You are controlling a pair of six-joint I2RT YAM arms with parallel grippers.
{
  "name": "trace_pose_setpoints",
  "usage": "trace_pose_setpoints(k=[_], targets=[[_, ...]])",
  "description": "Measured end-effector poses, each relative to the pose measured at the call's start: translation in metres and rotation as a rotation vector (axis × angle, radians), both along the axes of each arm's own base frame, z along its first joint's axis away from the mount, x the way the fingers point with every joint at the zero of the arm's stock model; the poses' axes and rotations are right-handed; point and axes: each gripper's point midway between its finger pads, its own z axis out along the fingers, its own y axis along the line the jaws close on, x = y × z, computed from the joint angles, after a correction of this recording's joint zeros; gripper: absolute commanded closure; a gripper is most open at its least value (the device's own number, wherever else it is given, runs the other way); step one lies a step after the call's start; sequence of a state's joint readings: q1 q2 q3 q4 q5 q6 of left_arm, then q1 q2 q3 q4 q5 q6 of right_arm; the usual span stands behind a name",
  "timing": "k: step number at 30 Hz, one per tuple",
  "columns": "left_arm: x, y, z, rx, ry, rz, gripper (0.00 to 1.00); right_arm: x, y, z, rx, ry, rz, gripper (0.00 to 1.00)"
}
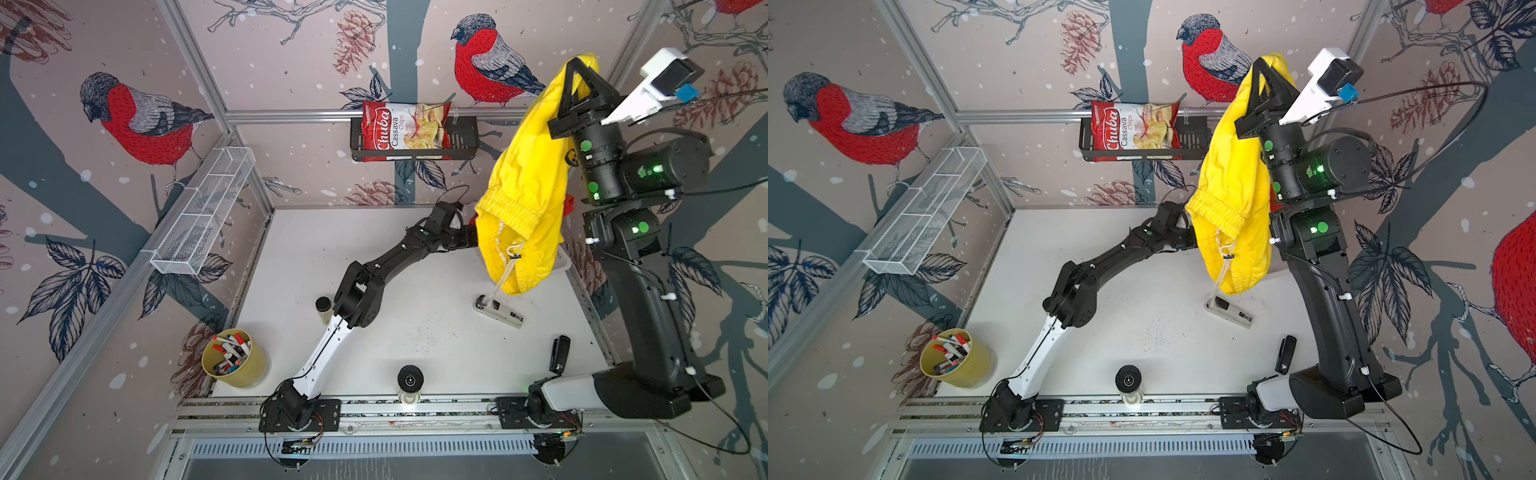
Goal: Fold and stack the shorts
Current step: 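Lift the shorts out with the right gripper while the left gripper draws back, then lower the yellow shorts onto the table and grasp them with both grippers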
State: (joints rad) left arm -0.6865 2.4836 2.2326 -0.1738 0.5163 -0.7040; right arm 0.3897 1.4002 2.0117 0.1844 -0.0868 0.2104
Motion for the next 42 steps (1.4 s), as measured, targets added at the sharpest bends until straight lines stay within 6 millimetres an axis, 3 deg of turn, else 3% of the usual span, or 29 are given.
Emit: trace_pose_setpoints(k=[4,8,10,15,21,25,29,30,32,33,36,39,42], targets=[[0.013,0.073,0.02,0.021,0.01,0.116,0.19,-0.01,0.018,0.002,-0.025,-0.031,0.077,1.0],[0.002,0.125,0.079,-0.038,-0.072,0.177,0.19,-0.007,0.032,-0.004,-0.038,-0.019,0.119,1.0],[-0.001,0.146,0.096,-0.067,-0.115,0.205,0.19,-0.002,0.04,-0.008,-0.03,0.002,0.147,1.0],[-0.022,0.184,0.085,-0.037,-0.075,0.252,0.19,0.016,0.072,-0.028,-0.044,0.073,0.22,0.99],[-0.037,0.223,0.105,-0.017,-0.128,0.305,0.18,0.044,0.114,-0.074,-0.086,0.211,0.255,0.98],[-0.042,0.256,0.109,0.007,-0.144,0.366,0.18,0.083,0.145,-0.123,-0.103,0.358,0.267,0.97],[-0.045,0.295,0.102,0.045,-0.138,0.467,0.17,0.124,0.193,-0.211,-0.152,0.559,0.306,0.92],[-0.046,0.303,0.099,0.053,-0.133,0.487,0.17,0.131,0.206,-0.233,-0.171,0.607,0.315,0.82],[-0.049,0.316,0.096,0.061,-0.127,0.517,0.17,0.141,0.239,-0.284,-0.222,0.717,0.348,0.48],[-0.049,0.322,0.095,0.065,-0.126,0.532,0.17,0.142,0.251,-0.301,-0.249,0.75,0.362,0.37],[-0.047,0.334,0.09,0.077,-0.114,0.57,0.16,0.137,0.284,-0.348,-0.336,0.831,0.395,0.2],[-0.046,0.334,0.08,0.086,-0.095,0.567,0.17,0.13,0.292,-0.373,-0.412,0.865,0.37,0.14],[-0.042,0.33,0.058,0.096,-0.04,0.557,0.17,0.135,0.266,-0.388,-0.451,0.883,0.257,0.09]])
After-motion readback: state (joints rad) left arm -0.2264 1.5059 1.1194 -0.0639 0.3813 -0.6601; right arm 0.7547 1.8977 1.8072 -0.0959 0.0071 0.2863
